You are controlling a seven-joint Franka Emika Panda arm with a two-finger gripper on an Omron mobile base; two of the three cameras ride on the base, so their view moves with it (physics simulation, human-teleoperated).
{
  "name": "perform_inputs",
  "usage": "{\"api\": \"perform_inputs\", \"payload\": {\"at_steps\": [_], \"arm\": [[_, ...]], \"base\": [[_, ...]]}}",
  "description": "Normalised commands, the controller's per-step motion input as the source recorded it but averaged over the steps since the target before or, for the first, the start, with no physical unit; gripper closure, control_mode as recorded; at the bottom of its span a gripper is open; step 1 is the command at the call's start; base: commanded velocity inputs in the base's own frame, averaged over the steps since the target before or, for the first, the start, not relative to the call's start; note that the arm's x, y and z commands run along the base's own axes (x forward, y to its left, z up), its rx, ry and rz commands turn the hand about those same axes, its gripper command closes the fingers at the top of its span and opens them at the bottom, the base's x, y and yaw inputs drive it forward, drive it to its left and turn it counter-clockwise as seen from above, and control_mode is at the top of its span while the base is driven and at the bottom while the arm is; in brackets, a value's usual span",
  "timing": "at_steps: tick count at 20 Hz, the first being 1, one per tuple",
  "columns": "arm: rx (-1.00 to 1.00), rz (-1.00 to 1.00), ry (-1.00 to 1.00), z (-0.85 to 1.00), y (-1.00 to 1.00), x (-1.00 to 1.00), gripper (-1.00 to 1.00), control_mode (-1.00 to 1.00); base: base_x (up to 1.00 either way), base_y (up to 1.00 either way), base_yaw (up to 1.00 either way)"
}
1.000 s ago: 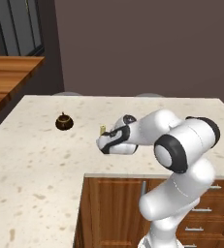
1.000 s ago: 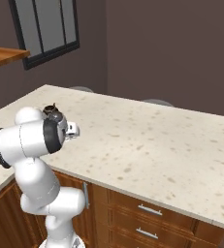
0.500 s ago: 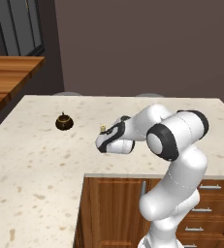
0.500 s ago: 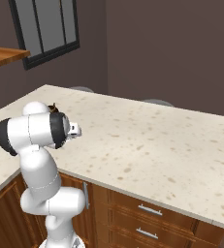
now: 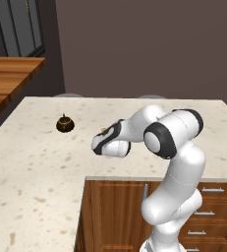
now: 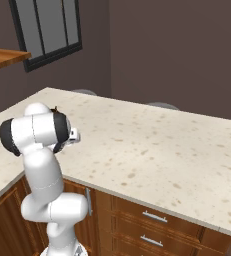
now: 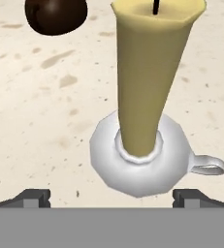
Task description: Pick the candle and jar from the dining table and place them in the open cabinet. Close the cabinet after placing the objects.
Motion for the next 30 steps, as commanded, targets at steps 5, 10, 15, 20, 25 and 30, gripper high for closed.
{"api": "perform_inputs", "payload": {"at_steps": [5, 10, 15, 20, 25, 30], "arm": [[0.02, 0.00, 0.00, -0.19, 0.06, 0.04, -1.00, -1.00], [0.00, 0.00, 0.00, -0.18, 0.00, 0.12, -1.00, -1.00], [0.00, 0.00, 0.00, -0.02, 0.00, 0.16, -1.00, -1.00], [0.00, 0.00, -0.01, 0.00, 0.00, 0.21, -1.00, -1.00], [0.00, -0.02, -0.01, 0.00, 0.00, 0.03, -1.00, -1.00], [-0.01, 0.00, 0.00, 0.00, 0.00, -0.07, -1.00, -1.00]], "base": [[0.00, 0.00, 0.00], [0.00, 0.00, 0.00], [0.00, 0.00, 0.00], [0.00, 0.00, 0.00], [0.00, 0.00, 0.00], [0.00, 0.00, 0.00]]}}
